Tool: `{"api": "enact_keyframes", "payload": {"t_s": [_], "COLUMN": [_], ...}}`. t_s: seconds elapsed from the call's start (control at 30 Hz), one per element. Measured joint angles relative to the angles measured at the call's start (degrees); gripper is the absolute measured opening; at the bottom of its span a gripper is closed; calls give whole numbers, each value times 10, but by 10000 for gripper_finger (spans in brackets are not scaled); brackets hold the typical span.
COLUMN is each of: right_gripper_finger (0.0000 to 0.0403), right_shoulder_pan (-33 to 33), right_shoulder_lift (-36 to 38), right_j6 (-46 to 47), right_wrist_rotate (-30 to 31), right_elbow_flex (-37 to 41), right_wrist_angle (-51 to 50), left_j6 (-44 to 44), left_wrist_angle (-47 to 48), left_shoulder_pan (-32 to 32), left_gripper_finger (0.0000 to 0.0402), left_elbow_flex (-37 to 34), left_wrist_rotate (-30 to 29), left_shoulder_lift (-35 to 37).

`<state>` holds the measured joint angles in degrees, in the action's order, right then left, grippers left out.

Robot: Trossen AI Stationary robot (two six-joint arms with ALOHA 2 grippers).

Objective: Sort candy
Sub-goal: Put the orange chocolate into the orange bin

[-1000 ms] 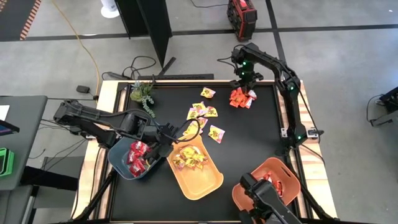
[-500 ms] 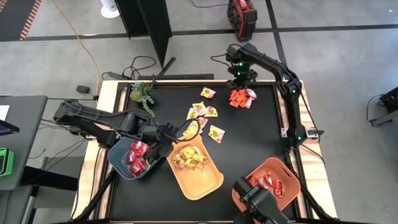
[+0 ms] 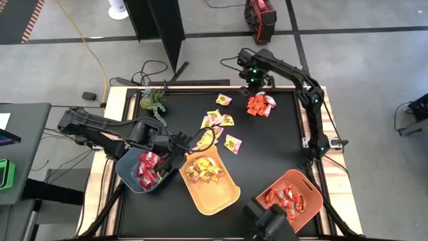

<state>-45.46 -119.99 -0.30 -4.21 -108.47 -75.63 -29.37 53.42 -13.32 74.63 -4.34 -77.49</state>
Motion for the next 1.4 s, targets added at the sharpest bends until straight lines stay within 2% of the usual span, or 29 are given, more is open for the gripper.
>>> {"api": "enact_keyframes", "payload": {"t_s": [0.23, 0.37, 0.47, 0.57, 0.73, 0.83, 0.97, 1.1, 1.27, 1.4], "right_gripper_finger": [282, 256, 204, 131, 31, 7, 9, 4, 2, 1], "right_shoulder_pan": [95, 153, 215, 295, 495, 634, 798, 911, 972, 980], "right_shoulder_lift": [114, 191, 274, 367, 492, 533, 541, 509, 439, 384], "right_j6": [-27, 5, 51, 133, 327, 448, 613, 753, 888, 934], "right_wrist_rotate": [15, 68, 103, 105, 134, 134, 133, 109, 46, 12], "right_elbow_flex": [-1, 35, 120, 230, 379, 420, 443, 444, 444, 444], "right_wrist_angle": [57, 57, 73, 79, 74, 70, 60, 54, 29, -24], "left_j6": [-5, 6, 7, 7, 7, 19, 43, 65, 75, 72], "left_wrist_angle": [3, -3, -5, -6, -9, -25, -43, -43, -43, -43], "left_shoulder_pan": [13, 28, 36, 42, 43, 43, 43, 43, 43, 43], "left_gripper_finger": [276, 276, 276, 276, 276, 276, 276, 276, 276, 276], "left_elbow_flex": [0, 0, 0, 0, 0, 0, 0, 0, 0, 0], "left_wrist_rotate": [0, 0, 0, 0, 0, 0, 0, 0, 0, 0], "left_shoulder_lift": [0, 0, 0, 0, 0, 0, 0, 0, 0, 0]}}
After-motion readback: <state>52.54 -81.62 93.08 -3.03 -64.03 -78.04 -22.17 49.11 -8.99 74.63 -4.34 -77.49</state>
